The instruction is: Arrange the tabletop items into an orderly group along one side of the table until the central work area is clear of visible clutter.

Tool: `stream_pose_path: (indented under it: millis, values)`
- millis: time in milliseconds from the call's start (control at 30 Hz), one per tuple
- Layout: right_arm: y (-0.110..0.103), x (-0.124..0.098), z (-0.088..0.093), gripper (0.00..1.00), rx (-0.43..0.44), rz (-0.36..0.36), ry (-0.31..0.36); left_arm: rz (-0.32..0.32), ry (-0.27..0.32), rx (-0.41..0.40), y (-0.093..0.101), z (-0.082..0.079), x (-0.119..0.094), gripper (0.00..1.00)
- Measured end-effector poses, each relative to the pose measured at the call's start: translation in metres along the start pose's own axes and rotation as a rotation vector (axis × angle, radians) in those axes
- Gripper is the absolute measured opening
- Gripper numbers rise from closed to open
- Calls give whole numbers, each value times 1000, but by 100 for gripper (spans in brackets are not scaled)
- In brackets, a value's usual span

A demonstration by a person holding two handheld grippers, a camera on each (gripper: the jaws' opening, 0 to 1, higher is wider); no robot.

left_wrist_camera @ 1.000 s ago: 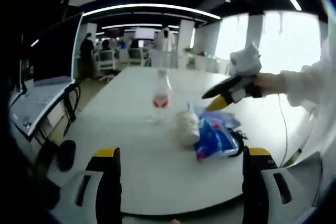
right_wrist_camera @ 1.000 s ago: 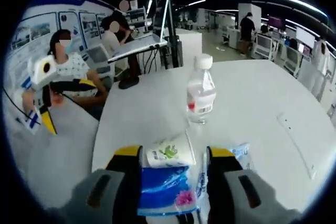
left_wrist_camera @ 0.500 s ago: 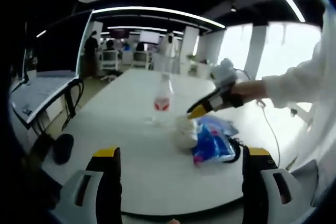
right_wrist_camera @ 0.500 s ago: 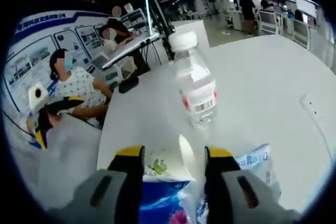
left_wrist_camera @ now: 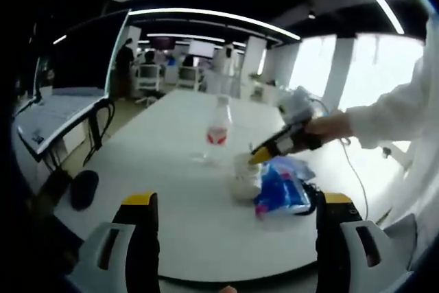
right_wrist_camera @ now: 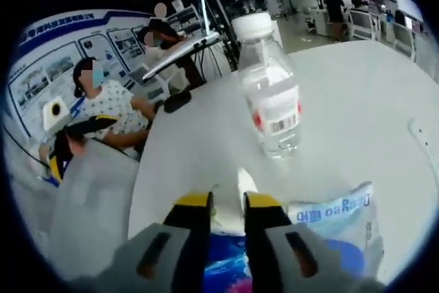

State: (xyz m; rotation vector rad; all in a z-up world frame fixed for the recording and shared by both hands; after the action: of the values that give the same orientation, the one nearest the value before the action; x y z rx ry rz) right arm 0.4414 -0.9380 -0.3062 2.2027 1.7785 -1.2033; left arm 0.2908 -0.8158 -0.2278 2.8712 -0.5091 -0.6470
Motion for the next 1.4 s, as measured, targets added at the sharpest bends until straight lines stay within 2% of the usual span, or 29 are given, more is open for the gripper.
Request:
stream_pose_path:
  millis: [33, 67, 167, 300, 433, 600, 667, 767, 833, 933, 1233, 1400]
  values:
    - [-5, -1, -6, 7, 46, -14, 47, 1, -2, 0, 0, 0, 0, 92]
    - [-10, -2, -8, 5, 62, -27, 61, 2, -3, -1, 1, 1, 0, 92]
    - [-14, -6, -9, 2, 54, -26, 75, 6, -7, 1, 2, 1, 1, 92]
    - [-26, -16, -21, 0, 62, -35, 118, 17, -14, 8, 4, 2, 1, 92]
    - [-27, -25, -31, 0, 31, -2, 138, 17, -9, 6, 5, 1, 1, 92]
    - [-14, -36, -48, 0, -51, 115, 169, 16, 1, 0, 4, 0, 1, 92]
    - [-5, -39, -53, 0, -102, 171, 146, 16, 3, -2, 4, -1, 1, 92]
    - [14, -38, -56, 0, -198, 261, 72, 24, -1, 0, 5, 0, 0, 93]
    - [19, -35, -59, 0, -232, 289, 53, 27, -3, 2, 6, 0, 0, 93]
    - [29, -29, -59, 0, -289, 341, -15, 28, -3, 1, 6, 1, 0, 93]
    - [42, -4, -60, 0, -368, 375, -61, 55, -16, 18, 8, 3, 0, 95]
    - [48, -5, -63, 0, -341, 399, -54, 54, -2, 3, 5, 1, -2, 95]
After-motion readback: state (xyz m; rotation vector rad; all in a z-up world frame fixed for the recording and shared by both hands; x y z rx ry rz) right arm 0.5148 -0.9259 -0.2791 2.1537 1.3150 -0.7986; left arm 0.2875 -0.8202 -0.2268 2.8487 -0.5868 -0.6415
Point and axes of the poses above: the point that each gripper's makers call its tool centre point, and the gripper's own axes: x roughly forward along the fingers, y roughly to its right, z roughly out of its underside, the point moved 1 cm from there along -x, roughly backward along the fingers, and after that the axes turned 3 degrees about -z, right-handed, at the moved point
